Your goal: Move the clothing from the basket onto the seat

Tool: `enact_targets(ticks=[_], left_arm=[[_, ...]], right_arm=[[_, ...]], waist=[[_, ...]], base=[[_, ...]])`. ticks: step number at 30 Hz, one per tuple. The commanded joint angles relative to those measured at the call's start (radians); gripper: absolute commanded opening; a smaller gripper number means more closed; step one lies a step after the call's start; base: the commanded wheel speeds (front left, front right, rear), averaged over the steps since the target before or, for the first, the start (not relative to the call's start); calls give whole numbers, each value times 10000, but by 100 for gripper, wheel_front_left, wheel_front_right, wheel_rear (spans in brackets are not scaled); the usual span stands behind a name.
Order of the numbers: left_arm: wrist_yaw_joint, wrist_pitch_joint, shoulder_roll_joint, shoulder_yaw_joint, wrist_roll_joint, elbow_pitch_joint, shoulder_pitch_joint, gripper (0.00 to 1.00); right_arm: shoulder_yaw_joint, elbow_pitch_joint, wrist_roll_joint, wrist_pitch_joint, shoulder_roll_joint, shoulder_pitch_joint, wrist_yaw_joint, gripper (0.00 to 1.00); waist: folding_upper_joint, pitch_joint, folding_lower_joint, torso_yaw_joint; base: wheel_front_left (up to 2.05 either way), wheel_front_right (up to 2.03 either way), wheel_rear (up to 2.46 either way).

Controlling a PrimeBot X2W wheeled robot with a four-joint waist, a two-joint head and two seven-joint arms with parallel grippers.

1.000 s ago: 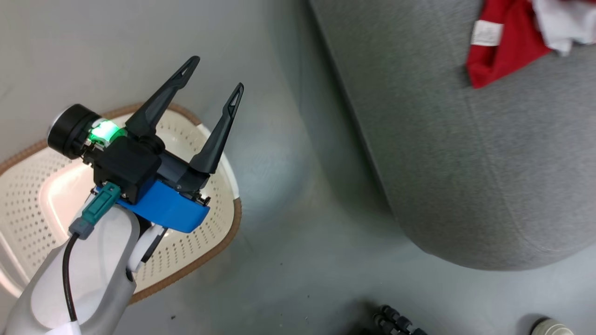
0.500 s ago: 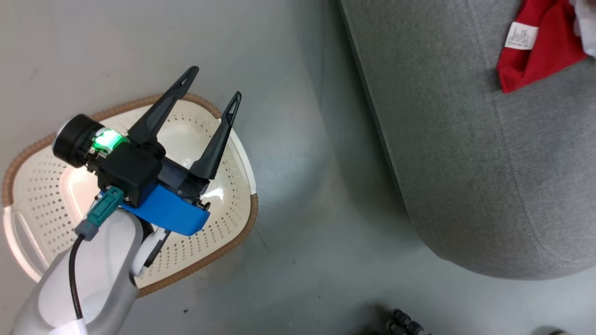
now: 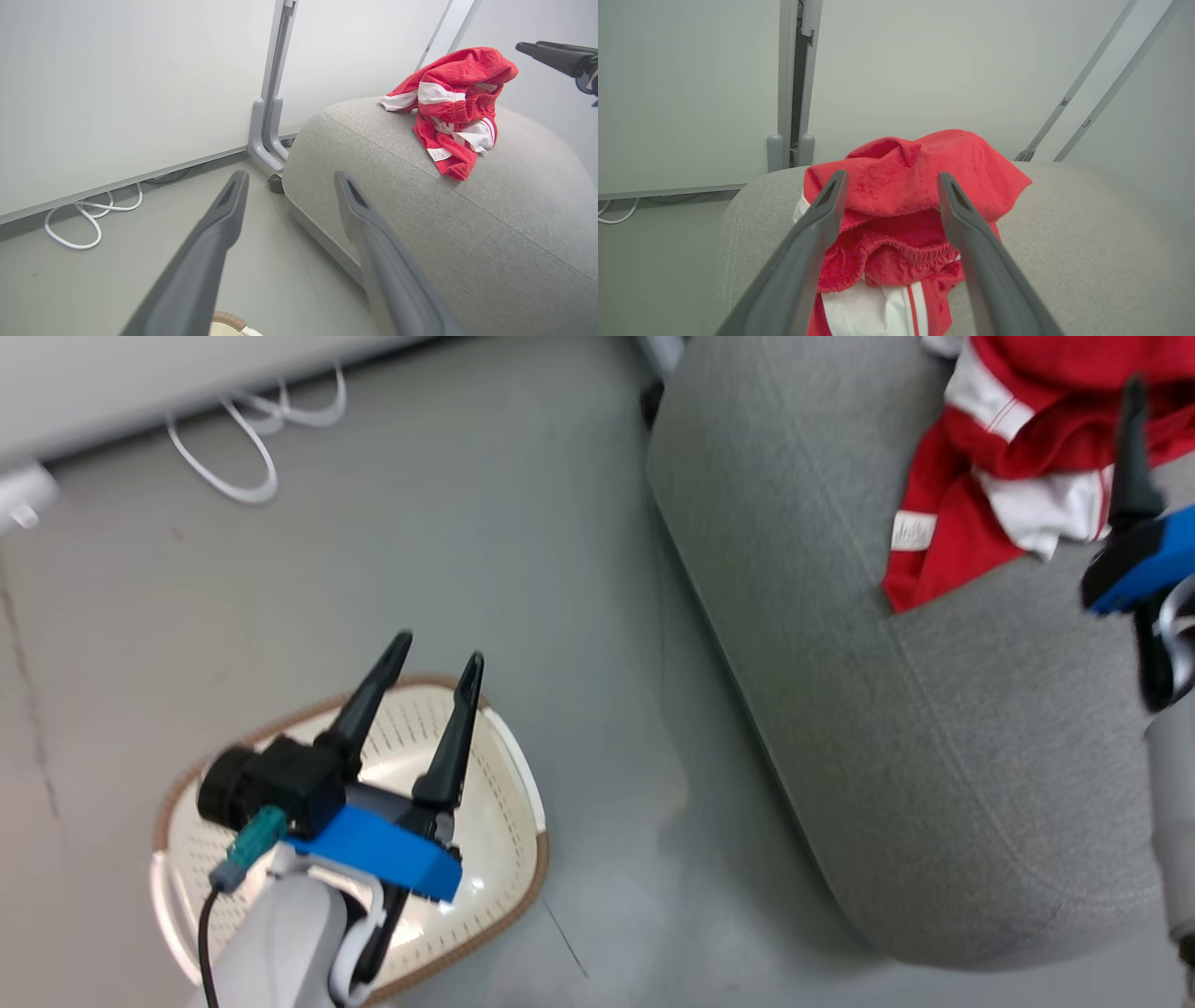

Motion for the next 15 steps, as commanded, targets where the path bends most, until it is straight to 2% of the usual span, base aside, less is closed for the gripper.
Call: enact_targets(ticks=[1, 7, 15], left_arm=[[10, -42, -167, 205, -39, 70, 463, 100], [-41, -44, -634, 1098, 153, 151, 1650, 100], [-89, -37, -1089, 2261, 354, 212, 2810, 100]], right_arm=[[243, -193, 102, -11, 107, 548, 1, 100], [1298, -1319, 712, 253, 311, 2085, 1, 100], [1682, -3500, 1268, 815, 695, 4367, 1, 100]], waist=[[0, -1649, 1, 347], [0, -2940, 1, 692], [0, -3806, 1, 1380]], base=[[0, 0, 0], [0, 0, 0], [0, 0, 0]])
